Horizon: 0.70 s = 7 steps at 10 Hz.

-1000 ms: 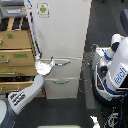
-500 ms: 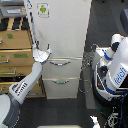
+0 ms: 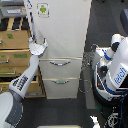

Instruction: Opening the fridge

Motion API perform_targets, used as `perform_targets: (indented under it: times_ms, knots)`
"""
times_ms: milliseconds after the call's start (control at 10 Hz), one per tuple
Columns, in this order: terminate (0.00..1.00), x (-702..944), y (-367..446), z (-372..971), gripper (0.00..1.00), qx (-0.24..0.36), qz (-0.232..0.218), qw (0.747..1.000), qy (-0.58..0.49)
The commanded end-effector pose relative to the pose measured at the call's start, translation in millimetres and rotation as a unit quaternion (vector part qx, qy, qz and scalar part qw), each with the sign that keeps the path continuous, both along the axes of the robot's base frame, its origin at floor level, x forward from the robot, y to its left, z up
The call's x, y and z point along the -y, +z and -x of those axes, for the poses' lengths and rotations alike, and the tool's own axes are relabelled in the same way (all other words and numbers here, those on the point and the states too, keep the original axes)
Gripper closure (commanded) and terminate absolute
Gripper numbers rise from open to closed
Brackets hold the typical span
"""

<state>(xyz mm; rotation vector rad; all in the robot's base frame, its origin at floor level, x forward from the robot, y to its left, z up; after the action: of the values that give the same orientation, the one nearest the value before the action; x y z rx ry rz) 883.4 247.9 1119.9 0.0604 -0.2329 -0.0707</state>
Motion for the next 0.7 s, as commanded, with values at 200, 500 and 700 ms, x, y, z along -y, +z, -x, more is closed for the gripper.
perform_targets:
  times_ms: [200, 500, 700]
  knots:
    - [0.0, -48, -4, -39, 0.0, -0.013, -0.019, 1.0, 0.014]
    - [0.0, -35, -37, -51, 0.0, -0.123, 0.053, 0.991, -0.02]
    - [0.0, -23, -39, -60, 0.0, -0.148, 0.093, 0.984, -0.042]
